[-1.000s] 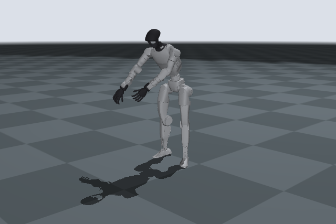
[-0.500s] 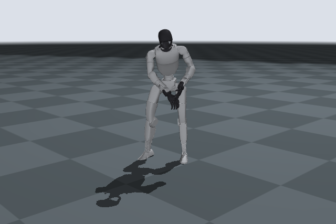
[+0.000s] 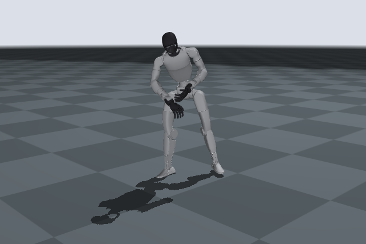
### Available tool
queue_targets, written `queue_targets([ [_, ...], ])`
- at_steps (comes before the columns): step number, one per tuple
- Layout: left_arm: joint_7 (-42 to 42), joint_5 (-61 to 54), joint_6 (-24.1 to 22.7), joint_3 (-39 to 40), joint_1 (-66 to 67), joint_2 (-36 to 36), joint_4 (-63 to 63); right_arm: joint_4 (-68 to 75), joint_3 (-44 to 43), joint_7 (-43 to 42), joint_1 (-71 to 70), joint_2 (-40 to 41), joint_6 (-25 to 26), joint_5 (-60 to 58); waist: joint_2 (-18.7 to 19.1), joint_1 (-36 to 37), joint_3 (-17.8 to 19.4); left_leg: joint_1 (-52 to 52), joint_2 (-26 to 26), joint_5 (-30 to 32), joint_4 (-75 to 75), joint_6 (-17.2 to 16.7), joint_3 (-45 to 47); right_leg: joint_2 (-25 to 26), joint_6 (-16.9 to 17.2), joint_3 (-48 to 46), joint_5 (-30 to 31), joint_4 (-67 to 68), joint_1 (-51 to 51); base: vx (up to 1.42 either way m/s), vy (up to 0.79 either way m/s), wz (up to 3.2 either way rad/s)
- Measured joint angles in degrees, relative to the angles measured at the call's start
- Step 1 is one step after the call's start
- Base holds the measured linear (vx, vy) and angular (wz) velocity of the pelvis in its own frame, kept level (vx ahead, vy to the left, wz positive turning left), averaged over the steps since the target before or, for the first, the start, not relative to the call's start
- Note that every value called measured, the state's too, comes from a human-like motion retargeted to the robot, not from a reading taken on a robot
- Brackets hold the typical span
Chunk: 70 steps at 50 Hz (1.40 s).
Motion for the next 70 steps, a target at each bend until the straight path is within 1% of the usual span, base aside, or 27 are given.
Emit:
queue_targets([
  [5,12.07,12.49,2.54,-1.10,-20.06,-14.21,35.27,30.94,1.12,3.77,-7.22,3.26,4.25,-1.43,1.15,-6.38,-0.60,2.15,0.06,0.42,0.00,1.17,6.35,0.17,0.00,1.54,-1.56,1.35,0.06,0.11,-0.15,-0.26],
  [7,14.46,13.15,3.44,-1.38,-22.54,-15.07,39.97,30.59,-0.14,3.40,-6.82,1.63,7.68,1.30,1.33,-8.61,0.14,3.39,0.31,0.64,0.00,1.26,8.40,0.88,0.00,2.99,-1.87,1.30,0.08,0.13,-0.14,-0.71],
  [11,10.66,8.10,3.83,-1.32,-12.40,-7.59,22.88,8.95,-4.26,2.23,2.23,-7.28,10.06,2.62,0.40,-12.50,1.02,5.62,1.11,1.66,0.00,1.13,12.59,3.52,0.00,6.72,-1.61,0.03,-0.58,0.14,-0.16,-1.05],
  [15,0.82,9.47,7.06,-2.11,-0.31,0.45,4.26,-8.29,-21.80,-4.08,21.78,-11.64,12.10,4.45,-1.58,-14.81,1.24,7.25,1.54,2.88,0.00,0.77,15.05,6.36,0.00,10.36,-1.17,-1.01,-1.56,0.14,-0.18,-1.09],
  [17,-4.15,11.22,9.05,-3.93,0.08,-0.38,2.78,-10.94,-30.35,-1.89,29.07,-12.78,13.46,10.43,-2.12,-16.13,1.34,7.00,1.23,2.90,0.15,0.72,14.19,6.98,0.00,11.62,-1.01,-1.21,-2.13,0.12,-0.10,-0.73],
  [18,-4.70,12.76,9.96,-5.31,-0.91,-1.73,3.41,-10.71,-36.18,-3.21,31.88,-11.10,16.45,19.66,-2.49,-16.86,1.39,6.51,1.21,2.48,0.59,0.41,13.22,7.20,0.00,12.13,-1.11,-1.12,-2.41,0.11,-0.04,-0.53],
  [20,-5.22,15.87,9.31,-8.21,-4.37,-5.49,5.71,-6.76,-39.66,2.31,35.64,-11.91,12.80,6.84,-3.08,-18.64,1.60,5.53,0.71,1.82,0.73,0.55,10.57,7.26,0.00,12.72,-1.00,-1.15,-2.61,0.09,0.01,-0.40],
  [22,-4.29,18.33,9.05,-10.88,-9.49,-10.77,11.45,-3.04,-41.35,5.15,34.89,-11.56,10.65,9.65,-3.64,-20.58,1.78,4.27,0.56,0.82,0.24,-0.34,8.21,7.56,0.00,13.12,-1.26,-0.81,-2.94,0.07,0.06,-0.28],
  [25,-0.78,18.72,7.72,-13.41,-19.34,-18.97,24.66,3.63,-34.22,6.37,28.18,-13.68,8.28,13.28,-3.97,-22.80,1.86,1.59,0.47,-1.01,0.00,-1.11,6.53,7.74,0.00,13.53,-1.39,-0.41,-3.56,0.03,0.09,-0.20],
  [28,5.23,17.43,5.43,-12.48,-31.62,-23.69,41.17,12.80,-20.13,1.97,13.62,-14.85,8.09,17.03,-3.67,-23.84,1.86,-1.36,0.35,-2.14,0.00,-1.45,6.57,7.94,0.00,14.06,-1.18,-0.14,-4.57,-0.03,0.09,-0.22],
  [30,7.50,16.97,7.56,-10.30,-38.69,-23.19,48.86,15.67,-25.02,2.81,5.31,-9.94,10.24,43.90,-3.32,-24.09,1.86,-3.04,-0.08,-2.28,0.00,-1.08,5.85,7.75,0.00,14.59,-1.03,0.02,-5.11,-0.04,0.08,-0.21],
  [32,9.06,19.96,5.24,-9.20,-43.39,-21.50,53.90,23.26,-11.04,2.70,-3.49,-11.87,5.88,11.45,-2.70,-22.02,1.86,-3.88,-0.63,-1.75,0.00,-0.79,4.99,7.54,0.00,15.23,-0.50,-0.23,-5.17,-0.05,0.08,-0.28],
  [33,9.45,20.16,5.13,-8.50,-45.04,-20.25,55.19,25.30,-9.06,3.62,-6.99,-11.23,5.21,8.91,-2.35,-20.89,1.86,-4.27,-0.91,-1.43,0.00,-0.67,4.28,7.36,0.00,15.53,-0.25,-0.37,-5.14,-0.05,0.08,-0.22],
  [35,10.39,18.56,5.23,-6.65,-47.32,-17.70,56.44,28.32,-7.93,6.28,-13.49,-8.85,5.76,14.27,-1.29,-18.60,1.86,-5.30,-1.37,-0.98,0.00,-0.64,2.54,6.96,0.00,15.93,0.30,-0.76,-5.08,-0.04,0.08,-0.12],
  [37,11.50,16.55,2.95,-5.96,-47.35,-15.45,56.38,31.57,2.47,5.70,-19.23,-8.14,2.52,2.39,-0.18,-15.53,1.86,-6.46,-1.49,-0.96,0.00,-1.34,1.17,6.75,0.00,16.05,0.97,-1.29,-4.84,-0.04,0.09,-0.06],
  [40,11.75,13.34,0.81,-3.43,-44.35,-12.04,53.80,33.33,9.93,6.16,-25.52,-4.92,0.79,-2.22,2.57,-12.00,1.86,-8.67,-1.35,-0.87,0.00,-2.92,0.70,6.48,0.00,15.72,1.80,-1.96,-4.31,-0.03,0.16,0.08],
  [45,8.27,10.92,-1.99,1.77,-30.45,-4.88,39.61,29.69,11.13,8.69,-28.35,2.15,-1.96,-7.23,5.79,-8.72,1.39,-12.43,-3.30,2.24,0.00,-3.00,6.77,4.31,0.00,14.97,2.96,-2.12,-4.24,-0.04,0.32,0.27],
  [53,1.75,5.01,-3.16,11.85,6.76,7.00,3.81,11.99,4.87,14.27,-14.40,14.33,-0.04,-10.21,2.25,-3.95,1.51,-7.58,-3.66,-0.47,0.00,-2.97,9.65,3.21,0.00,15.56,0.64,-1.42,0.84,0.16,0.21,0.01],
  [57,1.07,2.28,-2.61,16.08,23.28,11.47,-12.29,-4.43,-0.34,8.17,-0.78,14.11,2.93,-9.14,-0.25,-0.72,1.25,-8.13,-4.84,-0.86,0.00,-2.97,7.43,2.14,0.00,13.24,0.79,-1.79,1.95,0.09,0.17,0.47],
  [61,-2.94,-1.38,-2.49,17.66,34.28,14.61,-24.60,-24.43,-1.56,6.06,10.28,7.15,0.03,-0.42,-1.41,2.12,1.19,-10.31,-6.01,-0.63,0.00,-2.99,4.59,1.11,0.00,9.62,0.94,-1.66,1.96,0.05,0.15,0.71],
  [63,-2.94,-2.25,-1.99,17.01,36.29,15.27,-28.58,-29.92,-1.66,0.28,12.36,3.20,-0.89,-0.79,-2.00,3.21,1.37,-11.15,-6.37,-0.66,0.00,-2.99,3.18,0.66,0.00,7.98,0.50,-1.22,2.01,0.06,0.10,0.68],
  [65,-4.07,-1.63,-0.52,14.98,34.91,14.38,-30.14,-32.44,-0.94,8.79,12.78,-0.38,-4.07,5.56,-2.59,4.04,1.62,-11.66,-6.49,-0.87,0.00,-2.96,1.70,0.27,0.00,6.60,-0.37,-0.54,2.27,0.07,0.07,0.63],
  [66,-4.20,-1.44,-1.85,13.57,31.82,13.66,-29.23,-31.90,-0.36,8.54,10.79,-2.37,-4.45,6.62,-2.98,4.45,1.70,-12.02,-6.52,-0.91,0.00,-2.95,0.95,0.13,0.00,6.01,-0.82,-0.10,2.26,0.03,0.06,0.60],
  [67,-2.61,-1.34,-3.30,12.12,28.05,12.75,-27.95,-29.77,0.33,0.73,8.00,-3.96,-2.15,3.62,-3.42,4.85,1.75,-12.43,-6.58,-0.89,0.00,-2.95,0.25,-0.02,0.00,5.42,-1.24,0.32,2.19,-0.03,0.07,0.59],
  [68,2.45,-1.44,-4.97,10.59,22.92,11.43,-25.97,-24.45,1.22,-22.19,3.64,-4.73,5.55,-7.50,-3.96,5.21,1.73,-12.96,-6.74,-0.74,0.00,-2.96,-0.33,-0.19,0.00,4.86,-1.59,0.70,1.98,-0.04,0.07,0.58],
  [69,2.48,-1.34,-4.68,8.88,17.05,9.35,-22.33,-20.93,3.09,-16.70,0.16,-5.66,3.31,-4.58,-4.40,5.54,1.71,-13.36,-6.91,-0.66,0.00,-2.72,-0.98,-0.44,0.00,4.36,-1.95,1.05,1.92,-0.04,0.06,0.58],
  [70,0.00,-1.15,-3.39,7.07,10.80,6.87,-17.86,-18.31,5.45,3.00,-2.87,-6.66,-3.91,5.35,-4.79,5.86,1.68,-13.71,-7.10,-0.64,0.00,-2.36,-1.67,-0.72,0.00,3.91,-2.30,1.40,1.93,-0.04,0.04,0.54],
])
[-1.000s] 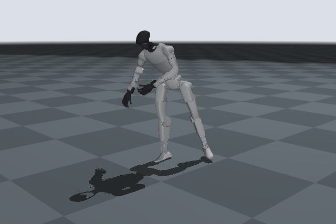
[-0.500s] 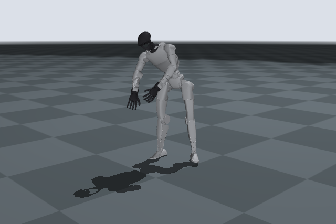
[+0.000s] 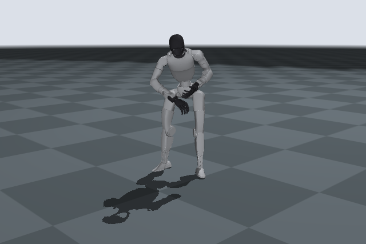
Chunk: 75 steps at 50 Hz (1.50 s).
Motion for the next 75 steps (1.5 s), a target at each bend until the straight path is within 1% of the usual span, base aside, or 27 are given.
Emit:
queue_targets([
  [7,17.33,-9.11,-2.78,-7.06,-47.33,-18.95,56.48,50.05,15.46,0.58,-25.19,7.66,0.88,-6.54,-2.08,3.51,-0.06,-2.63,-0.68,1.31,0.00,0.75,-3.01,-0.89,0.00,-2.89,-1.02,1.45,-0.90,-0.06,0.01,0.42],
  [10,18.48,-4.25,0.44,-10.37,-53.66,-19.44,66.45,56.23,11.53,4.18,-26.82,9.30,4.11,-4.59,-1.54,3.94,-0.01,-2.94,-0.90,1.37,0.00,0.79,-3.75,-1.17,0.00,-3.50,-1.31,1.70,-0.78,0.02,0.00,0.23],
  [16,7.71,-10.48,1.76,-10.49,-25.13,-6.66,24.54,16.32,5.53,2.27,-12.79,1.43,9.35,0.27,-0.25,3.03,-0.50,-1.91,-1.57,1.10,0.00,0.64,-3.72,-1.89,0.00,-3.83,-1.45,1.56,0.43,0.10,-0.02,0.07],
  [20,1.70,-13.77,3.71,-6.16,-2.13,-0.04,4.31,-7.45,-3.14,-2.29,4.15,-1.26,6.36,-1.52,1.13,1.71,-0.13,-0.42,-2.76,0.72,0.00,0.60,-3.73,-3.55,0.00,-3.62,-2.21,2.67,1.62,0.12,0.01,0.13],
  [21,0.45,-15.06,6.23,-4.62,1.01,-0.07,2.45,-12.33,-7.87,0.39,10.15,1.60,9.52,18.66,1.65,1.37,0.05,0.06,-3.33,0.53,0.00,0.76,-4.00,-4.35,0.00,-3.60,-2.64,3.35,2.04,0.10,0.03,0.29],
  [22,0.57,-16.24,6.73,-3.29,3.15,-0.11,1.13,-15.80,-11.85,-7.89,14.63,4.36,9.89,34.01,2.19,1.13,0.18,0.50,-3.76,0.41,0.00,0.69,-4.21,-5.01,0.00,-3.57,-3.05,3.99,2.38,0.07,0.01,0.29],
  [23,3.45,-17.20,3.19,-2.35,3.28,-0.16,0.85,-16.48,-14.33,-38.06,16.06,6.91,4.69,39.68,2.75,1.08,0.18,0.85,-3.91,0.40,0.00,0.14,-4.30,-5.37,0.00,-3.51,-3.46,4.57,2.56,0.02,-0.01,0.24],
  [24,4.70,-17.25,2.01,-2.03,1.86,-1.03,1.75,-15.18,-14.55,-47.79,15.31,8.18,3.30,41.07,3.41,0.82,0.18,1.18,-4.20,0.40,0.00,0.00,-4.44,-5.95,-0.16,-3.42,-3.89,5.40,2.63,-0.02,-0.02,0.22],
  [26,6.51,-17.20,1.31,-2.66,-4.61,-4.29,6.46,-8.27,-12.72,-46.98,9.92,10.29,4.55,41.03,4.81,0.16,0.18,1.43,-4.39,0.61,0.00,-0.09,-4.62,-6.76,-1.07,-3.10,-4.71,7.33,2.10,-0.09,-0.06,0.10],
  [27,6.69,-16.90,1.48,-3.26,-9.20,-6.31,10.22,-2.35,-9.60,-37.39,4.97,10.45,5.51,33.32,5.57,-0.15,0.18,1.34,-4.20,0.83,0.00,-0.14,-4.57,-6.90,-1.78,-2.84,-5.06,8.40,1.42,-0.16,-0.11,-0.09],
  [28,4.50,-15.28,3.38,-3.80,-14.40,-8.40,15.08,6.18,-2.04,-9.28,-2.79,7.94,6.92,8.75,6.49,-0.49,0.18,1.18,-3.99,1.10,0.00,0.01,-4.37,-7.07,-2.57,-2.51,-5.40,9.63,0.51,-0.18,-0.11,-0.14],
  [29,4.16,-15.10,3.17,-4.48,-19.83,-9.93,20.53,14.21,2.24,0.75,-8.44,7.97,6.01,-2.43,7.16,-0.77,0.18,1.06,-3.73,1.33,0.00,-0.16,-4.21,-7.17,-3.12,-2.25,-5.73,10.81,-0.32,-0.19,-0.12,-0.17],
  [35,9.74,-15.68,-1.13,-10.08,-44.50,-11.48,50.94,51.26,13.04,1.55,-23.46,14.75,4.10,-7.41,10.02,-2.56,0.18,-0.08,-2.43,2.49,0.00,-0.65,-2.73,-7.24,-3.69,-0.78,-6.88,15.24,-4.77,-0.17,-0.13,-0.24],
  [41,3.98,-27.57,-1.70,-7.04,-23.33,-4.36,22.37,17.98,11.36,-4.30,-16.85,1.25,0.44,-1.20,10.53,-5.70,0.18,1.11,0.09,2.68,0.00,-0.65,1.07,-4.02,-2.66,2.95,-5.96,12.79,-5.79,-0.03,-0.18,-0.65],
  [43,1.87,-30.98,2.28,-5.61,-11.88,-2.94,10.20,2.78,-0.98,2.06,-4.01,2.58,6.62,35.30,9.31,-7.33,0.18,2.49,1.17,2.37,0.00,-0.65,2.80,-2.49,-2.32,4.86,-5.46,11.44,-5.33,0.05,-0.18,-0.97],
  [45,-6.94,-22.65,3.24,-3.98,-4.26,-0.71,3.94,-3.97,2.21,-2.55,-3.90,-3.30,1.02,6.95,8.26,-9.38,0.18,3.78,1.68,2.08,0.00,-0.65,5.17,-1.43,-1.28,7.03,-4.63,10.00,-5.18,0.03,-0.13,-1.10],
  [48,-5.56,-12.11,1.86,-2.85,-2.34,-2.60,2.74,-5.97,0.50,-4.03,-2.37,-4.67,-0.32,0.89,7.23,-12.61,0.18,6.01,3.13,1.72,0.00,-0.65,8.90,0.93,-0.11,10.14,-3.36,7.52,-4.68,0.00,-0.15,-1.25],
  [50,-4.69,-15.90,5.54,-4.84,-5.89,-6.57,5.29,-3.65,-5.61,5.74,1.23,0.25,5.42,29.58,6.91,-14.15,0.18,7.52,4.56,1.62,0.00,-0.65,11.48,3.05,0.00,12.13,-2.51,5.75,-4.33,-0.03,-0.20,-1.36],
  [52,2.61,-16.49,1.65,-6.23,-13.40,-10.21,12.51,6.12,-0.59,0.86,-5.56,-0.50,3.66,5.86,7.07,-15.54,0.18,8.64,5.55,1.79,0.00,-0.65,14.29,4.80,0.00,14.02,-1.55,4.18,-4.45,-0.06,-0.18,-1.29],
  [55,5.17,-10.83,3.96,-6.28,-28.75,-13.23,32.11,23.08,-7.35,5.92,-8.34,7.65,10.44,32.30,7.37,-17.87,0.18,10.19,6.62,1.90,0.00,-0.64,17.41,6.74,0.00,16.55,-0.72,2.76,-4.50,-0.06,-0.15,-1.06],
  [57,5.59,1.75,3.27,-6.93,-40.21,-13.68,50.61,38.37,3.22,1.67,-15.09,6.62,4.55,0.71,7.95,-19.06,0.18,10.93,6.94,2.05,0.00,-0.64,19.40,7.64,0.00,18.05,-0.16,1.99,-4.78,-0.07,-0.11,-0.93],
  [61,7.80,26.34,9.09,-10.84,-51.05,-11.82,72.15,52.71,0.62,1.00,-15.48,8.63,7.05,-0.22,9.11,-21.97,0.18,12.55,7.54,1.94,0.00,-0.35,22.40,9.25,0.00,21.02,0.44,0.78,-4.91,0.00,-0.09,-0.82],
  [64,7.75,27.86,8.75,-8.52,-43.44,-7.36,60.12,43.17,-7.28,-0.75,-10.29,4.45,9.51,3.50,9.72,-23.78,0.18,13.89,8.15,2.08,0.00,-0.38,24.77,10.82,0.00,23.43,1.02,-0.38,-4.80,0.07,-0.12,-0.86],
  [69,5.68,9.17,4.03,-5.30,-16.10,-3.14,21.70,12.24,-17.76,-6.54,6.76,-5.50,11.52,4.30,9.27,-27.00,0.18,16.36,9.01,3.03,0.00,-0.24,28.28,13.48,0.00,27.38,2.13,-2.57,-4.03,0.11,-0.14,-0.89],
  [70,5.60,7.05,3.45,-5.56,-10.87,-2.38,15.21,8.22,-21.08,-10.65,10.91,-6.39,11.67,0.11,8.97,-27.81,0.18,16.89,9.16,3.19,0.00,-0.15,28.76,13.98,0.00,28.04,2.25,-2.86,-3.81,0.09,-0.15,-0.82],
  [72,6.21,2.00,1.16,-6.66,-5.12,-2.42,7.77,6.41,-24.79,-38.88,12.37,-9.50,25.13,-15.20,8.15,-29.00,0.18,17.63,9.55,3.30,0.00,-0.34,29.55,15.11,0.00,29.11,2.43,-3.19,-3.71,0.06,-0.14,-0.77],
  [75,4.24,1.25,2.89,-9.47,-3.98,-7.32,5.03,3.74,-28.07,-37.16,13.92,-13.00,21.93,-12.97,7.43,-30.84,0.18,18.45,9.76,2.61,0.00,0.04,30.33,16.38,0.00,30.51,2.61,-3.40,-3.68,0.03,-0.09,-0.62],
])
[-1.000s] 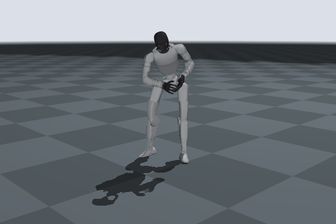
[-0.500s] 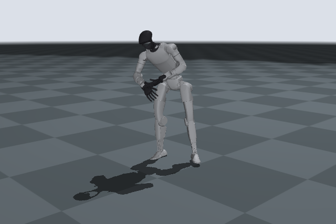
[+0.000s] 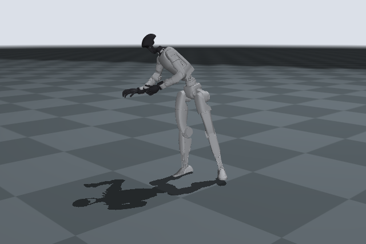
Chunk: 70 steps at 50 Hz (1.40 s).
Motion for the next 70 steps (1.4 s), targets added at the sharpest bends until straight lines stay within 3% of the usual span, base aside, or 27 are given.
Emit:
queue_targets([
  [3,4.63,0.19,0.14,-4.80,-8.07,-9.50,6.49,6.77,1.60,5.49,-4.34,-1.54,-1.05,6.40,-0.33,-0.66,0.00,0.60,-0.13,-1.75,0.55,0.75,0.55,0.50,0.00,1.13,0.12,-0.19,0.19,-0.01,-0.01,-0.44],
  [5,2.85,-0.10,2.60,-6.52,-17.37,-17.17,16.45,13.35,5.94,35.37,-9.82,-2.75,-12.99,17.90,-0.01,-0.91,0.00,0.52,-0.48,-3.17,1.18,1.73,0.72,0.23,0.00,1.91,0.34,-0.46,0.11,-0.03,0.07,-0.30],
  [10,10.97,-0.18,1.62,-4.36,-45.92,-27.66,56.01,48.15,28.91,41.57,-27.99,0.14,-17.68,12.35,-1.09,-1.14,0.00,-0.15,-1.21,-6.17,3.76,2.23,-1.68,-1.19,0.00,2.76,0.14,-0.60,0.46,-0.03,0.09,-0.06],
  [13,16.95,-0.13,1.69,-1.99,-52.36,-31.66,68.82,53.46,32.99,41.45,-29.04,1.17,-15.92,17.10,-1.10,-0.64,0.00,-1.89,-1.91,-7.22,5.71,2.54,-6.02,-2.57,0.00,3.17,-0.12,-0.47,0.44,0.01,0.09,0.12],
  [15,17.74,-3.88,-0.67,2.72,-48.47,-31.91,64.34,45.97,27.92,37.63,-26.41,-0.38,-15.11,19.61,-0.47,-1.62,0.00,-3.11,-2.12,-7.38,7.14,2.41,-9.86,-3.25,0.00,3.21,-0.50,-0.17,0.88,0.08,0.07,0.19],
  [20,1.86,-15.84,1.18,-4.67,-16.55,-19.16,24.11,6.50,9.18,36.19,-4.37,-6.41,-13.41,18.54,-1.03,-1.51,0.00,-5.58,-2.72,-4.59,5.69,0.76,-17.03,-4.20,0.00,2.01,-1.15,0.55,2.05,0.07,0.07,0.26],
  [23,-3.47,-18.82,1.97,-7.70,-4.16,-10.21,10.49,-9.62,8.11,35.17,3.56,-8.15,-16.93,17.48,-0.29,-0.63,0.00,-6.79,-2.51,-1.29,1.45,-0.49,-15.99,-3.79,0.00,0.43,-1.26,0.95,1.98,0.00,0.08,0.33],
  [24,-4.19,-20.58,3.87,-7.97,-1.31,-8.25,7.93,-14.50,5.29,39.50,7.19,-5.14,-13.96,36.49,0.03,-0.18,0.00,-7.57,-2.40,-0.56,0.57,-0.60,-15.24,-3.70,0.00,-0.20,-1.19,1.07,1.87,-0.06,0.13,0.43],
  [25,-4.65,-22.83,6.64,-8.03,1.20,-6.64,5.85,-19.51,0.95,46.11,11.68,-0.33,-8.79,65.21,0.33,0.27,0.00,-8.51,-2.24,-0.02,0.00,-0.63,-14.48,-3.63,0.00,-0.86,-1.12,1.18,1.74,-0.10,0.14,0.39],
  [27,-5.13,-23.77,6.41,-7.77,1.93,-5.37,5.88,-22.05,6.60,46.14,8.74,-3.73,-12.61,53.85,0.90,2.78,0.00,-10.47,-1.89,0.54,0.00,-0.68,-12.78,-3.40,0.00,-1.79,-0.56,1.18,1.29,-0.14,0.15,0.28],
  [29,-3.78,-25.01,6.98,-6.46,-0.28,-6.87,8.66,-20.73,10.38,48.81,5.26,-1.17,-8.90,63.87,1.24,4.62,0.00,-11.93,-1.71,0.88,0.00,-0.69,-12.09,-3.28,0.00,-2.43,-0.07,1.10,0.91,-0.13,0.16,0.16],
  [35,3.73,-22.46,2.70,-0.35,-19.51,-15.64,32.25,6.07,22.95,51.10,-16.56,11.32,-5.01,65.51,-1.10,9.19,0.00,-14.05,-2.34,0.94,0.00,-0.69,-12.78,-4.10,0.00,-2.71,1.14,0.23,0.02,-0.11,0.20,0.07],
  [36,4.18,-19.67,-0.10,0.75,-23.81,-16.37,38.60,14.32,34.86,45.16,-25.01,10.12,-16.22,30.68,-1.56,9.92,0.00,-14.43,-2.69,0.94,0.00,-0.69,-12.84,-4.45,0.00,-2.82,1.36,0.01,-0.19,-0.12,0.22,0.18],
  [37,4.86,-17.45,-1.89,1.79,-27.88,-17.07,44.63,22.21,43.14,41.24,-31.02,10.26,-23.31,7.17,-1.96,10.60,0.00,-14.81,-3.03,0.90,0.00,-0.69,-13.01,-4.81,0.00,-2.98,1.51,-0.18,-0.34,-0.11,0.22,0.25],
  [38,5.98,-16.38,-1.67,2.68,-31.50,-17.71,50.00,29.39,44.18,41.37,-32.16,13.06,-22.13,6.31,-2.24,11.16,0.00,-15.18,-3.33,0.80,0.00,-0.69,-13.39,-5.18,0.00,-3.23,1.54,-0.31,-0.40,-0.07,0.21,0.33],
  [40,7.16,-14.14,-0.64,4.00,-36.36,-18.00,57.43,40.60,43.14,42.05,-32.80,17.39,-19.10,5.94,-2.59,12.18,0.00,-15.83,-3.91,0.55,0.00,-0.69,-14.23,-5.90,0.00,-3.81,1.44,-0.43,-0.40,-0.03,0.20,0.41],
  [43,4.39,-11.59,1.37,4.14,-34.27,-15.13,54.84,42.41,35.84,43.66,-30.78,19.02,-17.34,5.87,-2.70,13.17,0.00,-16.18,-4.60,0.03,0.00,-0.68,-15.66,-6.81,0.00,-4.82,0.86,-0.20,0.10,0.05,0.17,0.43],
  [47,-1.22,-15.43,2.67,1.26,-19.34,-7.03,35.16,23.02,30.94,43.33,-22.96,15.53,-17.69,6.79,-3.49,14.65,0.00,-15.61,-5.25,-0.85,0.00,-0.66,-17.51,-7.64,0.00,-6.42,-0.07,0.36,1.52,0.12,0.12,0.40],
  [52,-5.69,-23.25,0.26,-0.69,1.18,3.98,13.48,-1.84,30.34,38.38,-9.65,13.36,-18.85,10.49,-4.46,17.32,0.00,-15.33,-6.09,-1.77,0.00,-0.64,-19.86,-8.55,0.00,-8.63,-1.02,1.21,2.79,0.13,0.10,0.39],
  [55,-8.56,-20.41,5.25,0.79,7.43,8.86,8.69,-9.86,28.80,41.07,-4.96,13.08,-21.12,10.75,-4.35,19.24,0.00,-15.87,-6.93,-2.07,0.00,-0.66,-21.24,-9.37,0.00,-9.86,-1.61,1.68,3.00,0.08,0.14,0.45],
  [56,-6.67,-24.07,7.11,1.30,7.90,8.39,7.87,-11.66,24.99,47.05,-0.79,16.17,-15.70,32.45,-4.28,19.85,0.00,-16.01,-7.25,-2.29,0.00,-0.65,-21.87,-9.81,0.00,-10.25,-1.99,1.84,3.18,0.06,0.15,0.53],
  [57,-4.13,-26.29,6.87,1.72,7.57,8.16,7.46,-11.25,23.51,42.61,0.19,17.67,-10.93,37.07,-4.23,20.52,0.00,-16.31,-7.64,-2.38,0.00,-0.65,-22.42,-10.21,0.00,-10.70,-2.27,2.00,3.20,0.01,0.16,0.56],
  [58,-0.31,-25.64,2.41,1.95,5.62,8.40,7.85,-6.41,26.64,17.32,-5.22,16.00,-7.46,7.58,-4.19,21.32,0.00,-16.94,-8.14,-2.19,0.00,-0.68,-22.82,-10.55,0.00,-11.25,-2.34,2.18,2.88,-0.05,0.17,0.59],
  [59,-2.13,-19.94,0.99,2.26,2.29,8.77,9.99,-4.29,28.56,21.32,-8.00,15.31,-12.28,5.32,-3.96,21.83,-0.01,-17.48,-8.50,-2.13,0.00,-0.69,-23.50,-10.89,0.00,-11.84,-2.47,2.35,2.74,-0.06,0.16,0.63],
  [60,-6.76,-11.72,1.09,2.61,-1.72,9.21,12.99,-3.53,29.86,39.97,-9.47,15.11,-21.25,16.68,-3.63,22.20,-0.04,-17.98,-8.78,-2.12,0.00,-0.68,-24.32,-11.23,0.00,-12.43,-2.63,2.53,2.69,-0.01,0.17,0.68],
  [63,-2.59,-19.14,2.96,2.23,-14.42,3.70,22.16,10.03,31.44,41.54,-18.30,17.19,-16.68,15.09,-3.44,22.98,-0.15,-19.43,-10.50,-2.04,0.00,-0.69,-26.19,-13.11,0.00,-14.15,-3.25,3.06,2.37,-0.02,0.19,0.73],
  [70,5.90,-5.53,3.46,-0.82,-47.37,-5.37,62.53,54.29,33.08,44.08,-36.09,24.80,-14.47,11.04,-4.15,24.38,-0.52,-22.55,-12.56,-1.49,0.00,-0.69,-30.69,-15.02,0.00,-18.46,-4.64,4.44,1.84,-0.02,0.09,0.65],
])
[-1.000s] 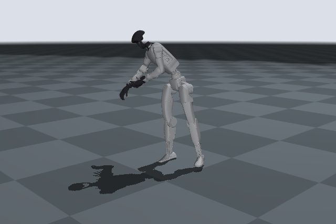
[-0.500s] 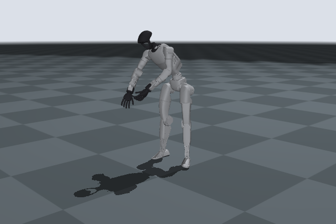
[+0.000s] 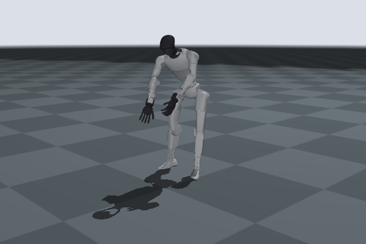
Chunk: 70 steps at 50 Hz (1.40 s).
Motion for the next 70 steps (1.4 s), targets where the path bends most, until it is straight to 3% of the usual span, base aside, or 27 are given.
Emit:
queue_targets([
  [2,-0.27,2.91,0.38,-1.81,-1.42,0.20,0.87,-2.23,1.15,-0.08,-0.39,-1.36,-0.19,-0.47,-0.46,0.72,-0.11,-0.14,0.22,-0.01,0.00,0.00,-0.76,0.30,0.00,-0.78,-0.40,0.04,0.31,0.05,-0.04,0.28],
  [5,-2.92,3.62,-0.39,-2.99,4.55,3.75,-9.91,-17.41,1.50,-4.01,2.58,-5.53,-1.31,0.04,-1.23,1.76,-0.26,0.40,0.74,-0.26,0.00,0.00,-1.40,0.89,0.00,-1.45,-0.95,-0.11,1.22,0.10,-0.07,0.10],
  [8,-5.38,3.44,0.14,-1.30,17.69,9.34,-25.63,-34.80,-4.20,-5.66,11.62,-6.82,-0.13,-2.60,-2.38,2.67,-0.38,1.90,0.90,-1.03,0.00,0.02,-1.46,0.94,0.00,-1.39,-1.63,-0.07,2.65,0.16,-0.04,-0.02],
  [12,-6.06,6.90,1.06,3.42,36.95,17.21,-40.71,-49.40,-9.85,-6.52,26.19,-2.93,2.48,-8.37,-4.10,4.21,-0.43,3.86,0.32,-2.44,0.00,0.04,-1.22,0.00,0.00,-0.90,-2.70,0.45,4.20,0.18,0.01,0.00],
  [15,-8.05,8.26,1.08,7.72,49.50,21.99,-47.90,-54.74,-10.39,-6.62,33.76,0.00,-0.22,-9.37,-4.55,5.71,-0.34,4.43,-0.43,-3.12,0.00,0.03,-1.27,-0.94,0.00,-0.94,-3.31,0.99,4.63,0.12,0.03,0.13],
  [16,-4.29,5.35,-0.74,8.54,52.40,23.23,-50.12,-57.50,-16.03,-28.75,38.81,6.07,2.57,18.34,-4.69,6.21,-0.39,4.16,-0.65,-3.15,0.00,0.01,-1.59,-1.05,0.00,-1.23,-3.30,1.02,4.55,0.07,0.03,0.24],
  [17,-3.66,4.00,-0.66,9.17,54.69,24.49,-51.97,-59.48,-19.05,-35.07,42.04,9.36,4.89,36.27,-4.63,6.72,-0.36,4.05,-0.84,-3.22,0.00,0.00,-1.88,-1.24,0.00,-1.49,-3.40,1.14,4.57,0.07,0.01,0.29],
  [18,-9.27,5.75,3.22,9.44,55.79,25.79,-53.09,-59.88,-16.79,-9.79,41.61,7.09,6.28,34.60,-4.18,7.23,-0.19,4.24,-1.00,-3.38,0.00,0.02,-2.10,-1.56,0.00,-1.68,-3.73,1.45,4.79,0.07,-0.01,0.30],
  [19,-11.49,6.89,4.47,9.16,55.60,26.75,-53.73,-59.83,-15.94,-1.43,40.69,5.51,6.69,33.86,-3.74,7.72,-0.12,4.14,-1.11,-3.37,0.00,0.02,-2.40,-1.73,0.00,-1.99,-3.89,1.64,4.81,0.04,-0.02,0.31],
  [23,-10.10,10.23,3.80,4.91,46.27,26.31,-52.15,-54.16,-16.79,-3.23,32.68,0.60,7.68,36.36,-2.09,8.60,-0.13,2.89,-1.38,-2.76,0.00,0.02,-4.26,-1.89,0.00,-3.88,-4.13,2.08,4.58,-0.03,-0.01,0.42],
  [24,-9.45,12.25,2.82,3.50,42.05,24.63,-50.08,-50.51,-14.05,-3.79,27.76,-3.18,4.47,22.00,-1.62,8.56,-0.21,2.37,-1.45,-2.45,0.00,0.01,-4.72,-1.84,0.00,-4.41,-4.12,2.23,4.32,-0.10,0.00,0.45],
  [25,-8.95,14.94,1.42,2.09,37.49,22.57,-47.53,-46.27,-9.60,-4.44,21.71,-8.34,-0.61,-0.33,-1.09,8.51,-0.30,1.77,-1.52,-2.07,0.00,0.00,-5.14,-1.74,0.00,-4.95,-4.09,2.41,3.94,-0.09,0.00,0.49],
  [31,-2.51,13.26,0.06,-3.81,9.33,5.59,-20.60,-13.67,-2.10,-1.51,2.62,-6.90,0.91,-1.13,-2.54,5.55,-0.17,0.68,-2.49,-1.04,0.00,0.00,-9.15,-2.71,0.00,-8.69,-5.01,3.87,4.72,-0.01,0.01,0.56],
  [35,1.09,18.62,-0.16,-5.98,1.20,1.92,-10.10,-10.40,-0.15,-1.48,1.13,-5.97,0.89,-3.45,-4.09,3.44,-0.26,0.78,-3.16,-1.00,0.00,0.00,-10.57,-3.38,0.00,-10.17,-5.49,4.87,5.30,0.05,0.02,0.32],
  [40,-0.79,27.58,-0.43,-3.49,12.91,9.52,-21.28,-30.97,-6.63,-7.65,12.20,-6.60,1.33,-6.59,-3.83,3.70,-0.49,2.19,-3.32,-1.79,0.00,0.00,-10.09,-3.74,0.00,-10.16,-5.51,4.66,6.52,0.11,0.00,-0.06],
  [45,0.00,35.16,-2.20,6.68,38.85,20.63,-36.79,-43.07,-12.07,-12.99,29.43,2.75,2.94,-18.45,-3.07,5.21,0.03,3.64,-4.02,-2.96,0.00,0.00,-8.31,-4.82,0.00,-8.89,-5.30,4.35,7.09,0.13,0.01,-0.23],
  [48,-2.70,35.26,-3.38,12.39,52.04,25.27,-42.22,-46.17,-10.67,-12.46,35.31,7.21,-0.40,-20.55,-2.21,6.50,0.45,3.68,-4.48,-3.27,0.00,0.00,-7.35,-5.50,0.00,-8.22,-4.80,4.40,6.48,0.09,0.03,-0.21],
  [49,-2.02,32.05,-4.15,13.71,55.12,26.39,-43.84,-48.58,-13.88,-27.49,38.53,11.42,0.76,-1.72,-2.19,6.86,0.51,3.53,-4.62,-3.30,0.00,0.00,-7.20,-5.63,0.00,-8.08,-4.47,4.26,6.27,0.07,0.03,-0.16],
  [50,-0.36,27.28,-5.22,14.80,57.74,27.37,-45.47,-51.79,-18.88,-50.09,42.49,17.08,3.00,26.71,-2.29,7.20,0.52,3.32,-4.78,-3.31,0.00,0.00,-7.13,-5.74,0.00,-7.97,-4.07,4.05,6.05,0.07,0.01,-0.12],
  [51,-5.16,29.04,-2.44,15.24,58.66,27.81,-46.11,-51.03,-17.07,-25.35,42.03,15.63,2.98,21.80,-2.07,7.37,0.52,3.44,-4.72,-3.34,0.00,0.09,-7.07,-5.83,0.00,-7.87,-4.02,4.16,6.05,0.07,-0.01,-0.10],
  [52,-8.44,30.28,-0.57,15.40,58.93,28.07,-46.65,-50.49,-16.07,-8.82,41.40,14.45,2.96,18.78,-1.95,7.52,0.52,3.49,-4.62,-3.32,0.00,0.13,-7.02,-5.81,0.00,-7.80,-3.88,4.18,6.03,0.05,-0.04,-0.09],
  [56,-6.85,32.10,-0.47,11.35,49.15,24.70,-45.63,-47.51,-18.46,-8.89,34.30,9.50,3.01,20.78,-3.00,6.97,0.40,3.12,-3.96,-2.67,0.00,0.00,-7.37,-4.89,0.00,-8.20,-2.71,3.60,6.05,0.00,0.00,0.00],
  [57,-5.60,33.47,-0.77,9.75,44.92,22.75,-44.09,-45.12,-17.87,-10.23,31.09,6.82,2.44,15.21,-3.45,6.58,0.18,2.85,-3.80,-2.43,0.00,0.00,-7.55,-4.59,0.00,-8.45,-2.39,3.50,5.94,-0.07,0.01,0.12],
  [58,-3.82,36.42,-1.72,8.14,40.13,20.37,-41.61,-41.01,-15.00,-13.68,26.62,2.33,0.71,-2.48,-3.94,6.17,-0.27,2.33,-3.63,-2.12,0.00,0.00,-7.62,-4.19,0.00,-8.70,-2.00,3.41,5.53,-0.08,0.02,0.16],
  [59,-2.95,37.09,-1.80,6.64,35.18,17.41,-38.66,-36.99,-14.76,-14.49,23.35,0.23,0.69,-8.50,-4.48,5.59,-0.61,1.99,-3.50,-1.91,0.00,0.00,-7.91,-3.91,0.00,-9.03,-1.74,3.45,5.37,-0.07,0.02,0.22],
  [65,1.47,30.27,-1.65,0.31,12.16,2.15,-22.78,-21.39,-13.05,-7.68,11.03,-9.30,1.37,-7.10,-6.89,1.79,-3.01,0.53,-3.18,-1.32,0.00,0.00,-10.30,-3.14,0.00,-11.09,-0.73,4.84,4.73,0.00,0.03,0.33],
  [70,-0.12,28.47,-3.13,1.07,16.61,3.64,-27.61,-25.95,-12.49,-7.32,14.32,-11.93,0.18,-8.66,-7.59,2.00,-5.07,1.23,-2.60,-2.05,0.00,0.00,-10.60,-2.69,0.00,-10.86,0.17,5.04,5.24,0.10,0.00,0.00],
])
